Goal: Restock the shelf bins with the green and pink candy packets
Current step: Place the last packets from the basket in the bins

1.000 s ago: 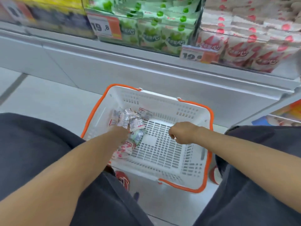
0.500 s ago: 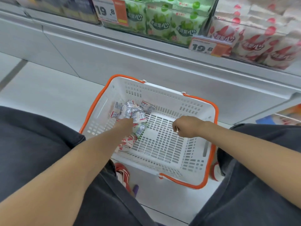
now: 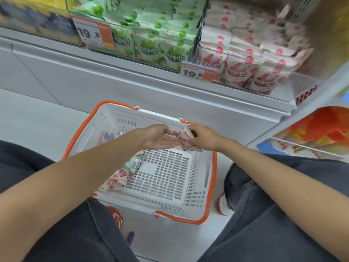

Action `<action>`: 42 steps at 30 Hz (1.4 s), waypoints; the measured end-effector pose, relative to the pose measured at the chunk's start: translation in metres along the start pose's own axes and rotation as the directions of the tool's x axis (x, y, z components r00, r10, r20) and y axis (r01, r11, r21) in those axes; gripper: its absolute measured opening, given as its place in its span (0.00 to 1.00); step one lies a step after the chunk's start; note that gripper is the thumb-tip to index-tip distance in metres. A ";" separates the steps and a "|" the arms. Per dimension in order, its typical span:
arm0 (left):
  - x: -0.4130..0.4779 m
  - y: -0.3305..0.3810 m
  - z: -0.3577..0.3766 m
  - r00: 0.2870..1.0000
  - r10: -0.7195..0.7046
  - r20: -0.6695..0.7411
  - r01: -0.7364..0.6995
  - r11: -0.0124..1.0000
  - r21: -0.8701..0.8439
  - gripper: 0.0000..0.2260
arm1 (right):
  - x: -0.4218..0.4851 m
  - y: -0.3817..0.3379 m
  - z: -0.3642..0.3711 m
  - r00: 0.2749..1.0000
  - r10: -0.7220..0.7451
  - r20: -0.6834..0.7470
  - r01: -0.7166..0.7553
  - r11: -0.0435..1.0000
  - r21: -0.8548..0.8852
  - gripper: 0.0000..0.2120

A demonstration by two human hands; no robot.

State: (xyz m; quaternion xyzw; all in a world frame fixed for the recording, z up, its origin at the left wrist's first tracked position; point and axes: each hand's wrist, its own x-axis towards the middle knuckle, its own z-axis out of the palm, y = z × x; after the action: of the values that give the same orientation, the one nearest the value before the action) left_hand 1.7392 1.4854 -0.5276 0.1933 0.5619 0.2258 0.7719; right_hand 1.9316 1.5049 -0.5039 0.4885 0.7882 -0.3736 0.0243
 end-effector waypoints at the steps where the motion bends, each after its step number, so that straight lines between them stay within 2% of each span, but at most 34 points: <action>1: 0.004 -0.001 0.000 0.996 0.074 -0.047 -0.063 0.980 0.189 0.17 | -0.005 0.003 -0.008 1.000 0.025 -0.002 -0.025 0.999 0.049 0.09; 2: 0.006 0.000 0.000 0.981 0.184 -0.063 -0.140 0.891 0.433 0.21 | -0.009 0.006 -0.016 0.999 0.050 0.005 -0.050 0.992 0.120 0.10; 3: 0.006 0.000 0.002 0.957 0.289 -0.004 -0.224 0.749 0.623 0.26 | -0.015 0.008 -0.023 0.998 0.066 0.005 -0.066 0.979 0.193 0.10; 4: 0.007 0.000 0.007 0.929 0.355 0.105 -0.321 0.632 0.706 0.26 | -0.020 0.010 -0.029 0.997 0.079 0.009 -0.079 0.966 0.248 0.08; 5: 0.010 0.000 0.013 0.899 0.392 0.196 -0.406 0.575 0.711 0.22 | -0.025 0.013 -0.035 0.996 0.092 0.010 -0.091 0.952 0.291 0.07; 7: 0.008 0.003 0.028 0.855 0.462 0.237 -0.494 0.582 0.646 0.07 | -0.033 0.018 -0.045 0.994 0.105 0.004 -0.099 0.932 0.348 0.07; 8: 0.006 0.006 0.036 0.841 0.496 0.216 -0.511 0.599 0.616 0.04 | -0.038 0.021 -0.051 0.995 0.095 -0.002 -0.088 0.926 0.368 0.08; 10: 0.006 0.013 0.051 0.814 0.554 0.173 -0.533 0.595 0.601 0.04 | -0.046 0.027 -0.063 0.996 0.089 -0.020 -0.075 0.922 0.380 0.10; 12: 0.003 0.018 0.060 0.797 0.582 0.164 -0.541 0.565 0.624 0.05 | -0.052 0.026 -0.072 0.994 0.091 -0.061 -0.068 0.949 0.308 0.08; 14: 0.001 0.035 0.079 0.744 0.633 0.214 -0.586 0.463 0.665 0.06 | -0.063 0.025 -0.098 0.986 0.083 -0.146 -0.052 0.978 0.204 0.06; 16: -0.006 0.060 0.096 0.608 0.751 0.258 -0.655 0.291 0.697 0.10 | -0.075 0.019 -0.132 0.962 0.042 -0.268 -0.013 0.994 0.108 0.05; 18: -0.021 0.093 0.118 0.411 0.869 0.275 -0.674 0.087 0.733 0.14 | -0.095 0.013 -0.182 0.901 0.006 -0.433 -0.012 1.000 -0.010 0.08; 20: -0.035 0.128 0.140 0.218 0.925 0.312 -0.604 -0.123 0.787 0.15 | -0.119 0.004 -0.236 0.817 -0.061 -0.573 -0.020 0.991 -0.133 0.11; 21: -0.039 0.144 0.148 0.147 0.925 0.351 -0.543 -0.221 0.810 0.16 | -0.128 0.000 -0.261 0.786 -0.109 -0.608 -0.020 0.979 -0.202 0.11; 22: -0.039 0.160 0.155 0.116 0.913 0.392 -0.466 -0.298 0.833 0.16 | -0.135 -0.002 -0.281 0.773 -0.141 -0.618 -0.050 0.958 -0.281 0.09; 23: -0.038 0.173 0.161 0.128 0.893 0.431 -0.392 -0.353 0.849 0.17 | -0.139 -0.003 -0.298 0.777 -0.148 -0.612 -0.107 0.927 -0.360 0.07; 25: -0.028 0.192 0.171 0.219 0.851 0.477 -0.282 -0.413 0.866 0.17 | -0.139 0.001 -0.320 0.816 -0.120 -0.565 -0.219 0.841 -0.495 0.04; 28: -0.015 0.205 0.186 0.340 0.801 0.493 -0.253 -0.427 0.868 0.18 | -0.124 0.017 -0.336 0.869 -0.030 -0.495 -0.328 0.712 -0.620 0.09; 32: -0.001 0.211 0.191 0.436 0.759 0.484 -0.209 -0.437 0.875 0.19 | -0.096 0.041 -0.344 0.892 0.051 -0.448 -0.380 0.620 -0.686 0.12; 35: 0.011 0.211 0.182 0.424 0.762 0.490 -0.240 -0.427 0.872 0.19 | -0.080 0.051 -0.338 0.899 0.088 -0.430 -0.386 0.623 -0.680 0.01; 39: 0.018 0.205 0.176 0.404 0.770 0.494 -0.248 -0.428 0.869 0.19 | -0.070 0.068 -0.331 0.892 0.082 -0.444 -0.392 0.628 -0.672 0.14; 42: 0.019 0.203 0.176 0.393 0.772 0.499 -0.245 -0.435 0.866 0.20 | -0.070 0.071 -0.337 0.891 0.070 -0.448 -0.390 0.622 -0.679 0.09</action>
State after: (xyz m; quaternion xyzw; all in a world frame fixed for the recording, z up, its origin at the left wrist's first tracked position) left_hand 1.8859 1.6559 -0.3789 0.8599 0.4810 0.1689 0.0249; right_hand 2.1342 1.6764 -0.2734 0.5947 0.7890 0.0959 0.1206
